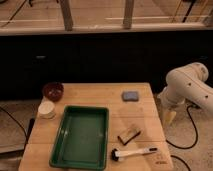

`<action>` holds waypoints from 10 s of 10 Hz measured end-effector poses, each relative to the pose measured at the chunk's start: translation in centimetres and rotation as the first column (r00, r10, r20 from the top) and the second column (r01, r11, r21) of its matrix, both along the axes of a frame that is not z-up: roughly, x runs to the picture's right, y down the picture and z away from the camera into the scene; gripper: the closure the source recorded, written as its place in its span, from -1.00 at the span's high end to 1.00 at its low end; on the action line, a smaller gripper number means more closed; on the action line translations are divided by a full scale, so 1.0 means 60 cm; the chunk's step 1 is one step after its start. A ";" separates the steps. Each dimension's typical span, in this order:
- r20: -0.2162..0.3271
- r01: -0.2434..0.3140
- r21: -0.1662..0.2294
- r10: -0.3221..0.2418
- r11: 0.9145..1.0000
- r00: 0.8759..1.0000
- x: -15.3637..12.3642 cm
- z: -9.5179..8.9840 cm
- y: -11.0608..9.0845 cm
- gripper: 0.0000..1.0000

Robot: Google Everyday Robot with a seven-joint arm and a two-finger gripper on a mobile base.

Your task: Place sponge in tray

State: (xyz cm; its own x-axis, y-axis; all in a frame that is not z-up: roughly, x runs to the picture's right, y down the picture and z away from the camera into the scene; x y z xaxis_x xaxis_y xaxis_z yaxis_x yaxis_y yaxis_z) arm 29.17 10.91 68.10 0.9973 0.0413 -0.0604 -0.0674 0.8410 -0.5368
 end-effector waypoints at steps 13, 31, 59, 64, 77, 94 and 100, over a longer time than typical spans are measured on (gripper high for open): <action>0.000 0.000 0.000 0.000 1.000 1.000 0.000 0.000 0.000 0.60; 0.077 0.202 0.053 -0.205 0.978 0.976 -0.103 0.141 -0.101 0.60; 0.283 0.374 0.084 -0.381 0.924 0.880 -0.140 0.289 -0.089 0.60; 0.306 0.398 0.095 -0.407 0.913 0.861 -0.155 0.310 -0.087 0.60; 0.359 0.437 0.117 -0.448 0.892 0.819 -0.190 0.387 -0.085 0.60; 0.417 0.403 0.070 -0.394 0.913 0.819 -0.171 0.475 -0.065 0.57; 0.420 0.395 0.059 -0.381 0.917 0.823 -0.167 0.483 -0.061 -0.62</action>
